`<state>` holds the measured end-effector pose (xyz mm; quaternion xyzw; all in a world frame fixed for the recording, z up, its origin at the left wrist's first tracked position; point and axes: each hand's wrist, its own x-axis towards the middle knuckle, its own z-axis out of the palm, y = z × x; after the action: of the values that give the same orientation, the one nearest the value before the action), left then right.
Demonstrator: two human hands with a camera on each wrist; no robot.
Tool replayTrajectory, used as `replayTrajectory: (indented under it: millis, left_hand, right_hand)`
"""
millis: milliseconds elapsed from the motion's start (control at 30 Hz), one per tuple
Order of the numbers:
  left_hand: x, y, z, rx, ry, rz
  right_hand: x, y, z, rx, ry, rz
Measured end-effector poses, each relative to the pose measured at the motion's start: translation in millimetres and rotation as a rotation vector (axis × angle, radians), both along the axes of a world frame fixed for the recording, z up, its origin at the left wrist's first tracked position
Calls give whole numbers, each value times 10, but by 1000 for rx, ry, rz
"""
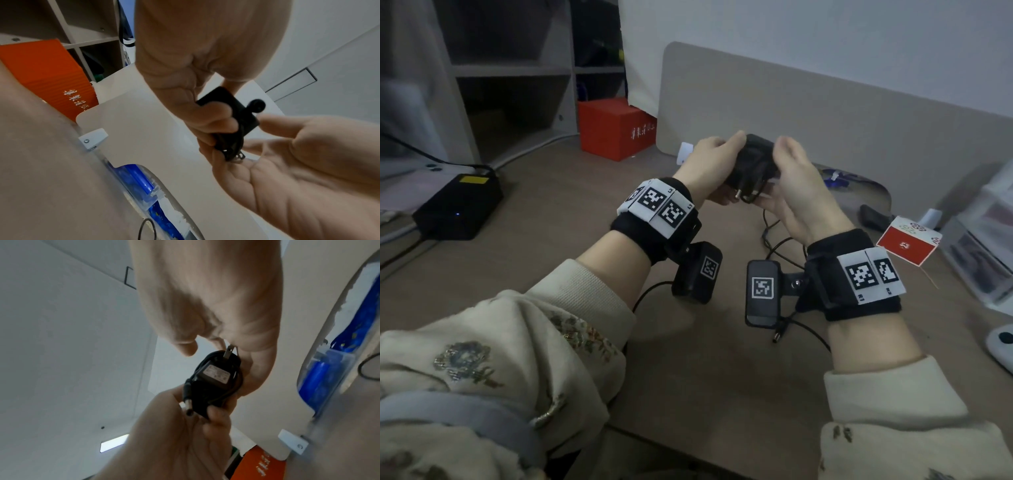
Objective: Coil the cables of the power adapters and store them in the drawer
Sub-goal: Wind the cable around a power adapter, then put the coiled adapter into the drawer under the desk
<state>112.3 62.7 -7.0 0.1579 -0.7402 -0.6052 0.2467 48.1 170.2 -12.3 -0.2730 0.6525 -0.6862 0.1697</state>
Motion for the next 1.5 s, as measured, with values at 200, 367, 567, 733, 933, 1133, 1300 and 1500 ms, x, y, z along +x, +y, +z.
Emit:
replayTrajectory:
  millis: [200, 367, 567, 733, 933, 1133, 1300, 1500]
  left_hand:
    - [393, -75, 161, 137, 31, 76]
    - [861, -207, 287, 64, 16, 242]
    - [1632, -570, 214, 67, 57, 386]
    - [2346, -892, 128, 120, 86, 552]
    - [3158, -1218, -7, 190, 88, 758]
    - [3897, -1503, -205, 256, 48, 903]
    - [4374, -1671, -314, 350, 54, 980]
    - [4708, -1903, -433, 421, -24, 1038]
  right_hand:
    - [288, -87, 136, -189, -208, 105]
    - [716, -375, 287, -173, -194, 237]
    - [1386, -857, 310, -27, -33, 419]
    - [2005, -1344, 254, 27, -73, 575]
    - [2783, -1869, 156, 89, -129, 784]
    - [3499, -2336, -51, 138, -99, 929]
    - [3946, -2672, -198, 231, -113, 1006]
    - [4272, -3068, -338, 263, -88, 1048]
